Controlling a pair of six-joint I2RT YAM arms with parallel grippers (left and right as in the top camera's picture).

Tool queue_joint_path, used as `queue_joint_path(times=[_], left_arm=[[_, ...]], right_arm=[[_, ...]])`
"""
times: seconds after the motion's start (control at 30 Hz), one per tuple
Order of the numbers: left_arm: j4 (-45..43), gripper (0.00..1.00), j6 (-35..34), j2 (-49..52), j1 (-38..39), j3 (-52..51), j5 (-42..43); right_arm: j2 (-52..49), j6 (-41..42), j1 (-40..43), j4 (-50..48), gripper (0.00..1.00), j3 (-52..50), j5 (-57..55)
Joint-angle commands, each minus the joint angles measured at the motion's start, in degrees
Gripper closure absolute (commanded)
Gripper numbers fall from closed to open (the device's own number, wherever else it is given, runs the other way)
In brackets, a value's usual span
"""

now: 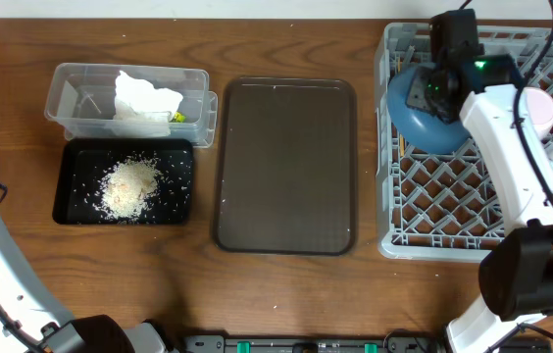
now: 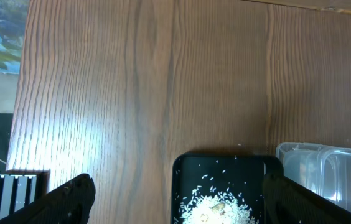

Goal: Sort waste into correct bins and load items into the dishwasher rack

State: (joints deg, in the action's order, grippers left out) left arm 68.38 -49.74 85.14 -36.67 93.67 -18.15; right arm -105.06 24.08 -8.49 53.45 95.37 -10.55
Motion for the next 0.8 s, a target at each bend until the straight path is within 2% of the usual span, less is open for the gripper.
queue_joint_path(times=[0.0,0.03,0.1,0.37,0.53,0.77], left_arm=[[0.2,0.11,-0.5,0.5,-0.2,0.3,-0.5],[0.2,0.11,-0.5,0.5,-0.2,0.3,-0.5],[0.2,0.11,-0.5,0.5,-0.2,0.3,-0.5],[0.2,0.11,-0.5,0.5,-0.2,0.3,-0.5],[0.2,0.11,-0.5,0.5,-0.2,0.3,-0.5],[0.2,0.11,-0.5,0.5,-0.2,0.3,-0.5]], right_arm=[[-0.8,-1.1,-2.3,-3.5,0.74,-2.0,0.0],[-1.1,-1.2,-2.8,-5.1,0.82,-2.3,0.1],[-1.6,-1.4,-3.9,-7.5,0.91,-2.5,-0.2],[-7.7,-1.4,-6.3,-12.0,0.99,-2.5,-0.2],[-11.2,0.2,-6.2,-12.1,0.99,-2.5,-4.0],[-9.2,0.1,-6.1,-11.8,0.98,-2.3,-7.8]])
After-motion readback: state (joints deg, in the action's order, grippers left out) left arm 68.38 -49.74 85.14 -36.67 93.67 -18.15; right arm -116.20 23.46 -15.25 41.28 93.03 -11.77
